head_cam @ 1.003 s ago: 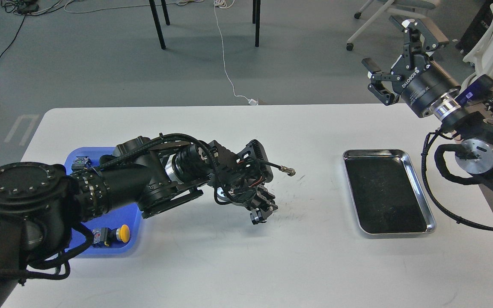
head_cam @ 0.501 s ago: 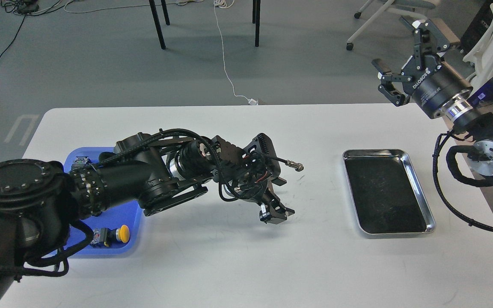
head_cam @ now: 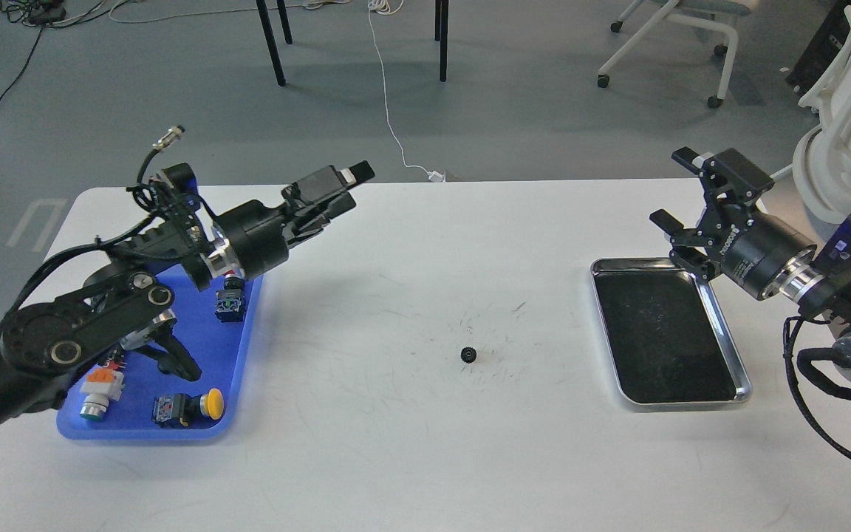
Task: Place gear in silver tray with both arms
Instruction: 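Release the gear on the table and pull the left arm back, then reach the right gripper to the black gear and grasp it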
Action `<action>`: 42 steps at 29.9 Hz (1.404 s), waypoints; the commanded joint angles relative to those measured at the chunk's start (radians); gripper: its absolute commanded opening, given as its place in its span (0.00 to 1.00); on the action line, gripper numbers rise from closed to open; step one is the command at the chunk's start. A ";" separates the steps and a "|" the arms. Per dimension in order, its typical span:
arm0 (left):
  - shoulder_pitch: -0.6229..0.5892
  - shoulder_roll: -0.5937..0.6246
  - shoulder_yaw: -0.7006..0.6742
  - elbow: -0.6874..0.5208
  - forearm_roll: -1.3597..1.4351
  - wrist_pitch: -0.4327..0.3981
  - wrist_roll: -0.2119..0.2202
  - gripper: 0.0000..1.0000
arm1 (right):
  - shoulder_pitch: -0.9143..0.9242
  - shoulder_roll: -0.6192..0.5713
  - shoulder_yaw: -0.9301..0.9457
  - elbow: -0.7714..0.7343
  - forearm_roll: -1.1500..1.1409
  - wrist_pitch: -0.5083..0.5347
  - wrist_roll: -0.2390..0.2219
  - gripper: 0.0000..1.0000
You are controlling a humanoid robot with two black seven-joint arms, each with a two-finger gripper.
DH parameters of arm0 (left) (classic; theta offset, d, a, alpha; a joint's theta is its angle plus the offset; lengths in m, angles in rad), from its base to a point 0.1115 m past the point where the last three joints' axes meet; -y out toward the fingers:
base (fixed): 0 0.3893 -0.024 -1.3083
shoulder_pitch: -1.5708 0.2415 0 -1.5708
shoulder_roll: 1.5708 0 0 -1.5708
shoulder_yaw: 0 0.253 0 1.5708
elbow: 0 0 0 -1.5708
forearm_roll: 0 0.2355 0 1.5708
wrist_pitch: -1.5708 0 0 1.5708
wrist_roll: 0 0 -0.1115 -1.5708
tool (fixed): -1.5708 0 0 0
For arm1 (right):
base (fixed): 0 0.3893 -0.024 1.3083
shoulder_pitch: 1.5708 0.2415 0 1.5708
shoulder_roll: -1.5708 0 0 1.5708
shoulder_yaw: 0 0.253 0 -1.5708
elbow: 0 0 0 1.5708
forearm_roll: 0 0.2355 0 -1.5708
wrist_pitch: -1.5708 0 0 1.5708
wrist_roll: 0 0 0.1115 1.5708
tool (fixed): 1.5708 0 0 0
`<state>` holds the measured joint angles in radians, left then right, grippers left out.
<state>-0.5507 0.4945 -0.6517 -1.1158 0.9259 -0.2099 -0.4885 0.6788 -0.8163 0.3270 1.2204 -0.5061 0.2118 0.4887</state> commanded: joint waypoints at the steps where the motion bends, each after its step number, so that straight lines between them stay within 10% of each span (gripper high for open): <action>1: 0.174 -0.048 -0.204 -0.027 -0.015 -0.012 0.000 0.98 | 0.056 -0.012 -0.066 -0.001 -0.271 0.037 0.000 0.99; 14: 0.282 -0.157 -0.401 -0.042 -0.196 -0.017 0.019 0.98 | 0.853 0.314 -0.924 -0.076 -0.650 0.084 0.000 0.99; 24: 0.285 -0.165 -0.401 -0.045 -0.196 -0.017 0.022 0.98 | 0.855 0.644 -1.123 -0.203 -0.674 -0.055 0.000 0.93; 42: 0.284 -0.185 -0.401 -0.065 -0.196 -0.016 0.024 0.98 | 0.746 0.764 -1.206 -0.292 -0.674 -0.232 0.000 0.57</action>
<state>-0.2669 0.3100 -1.0523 -1.1805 0.7301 -0.2267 -0.4648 1.4255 -0.0625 -0.8653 0.9467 -1.1796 -0.0165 0.4887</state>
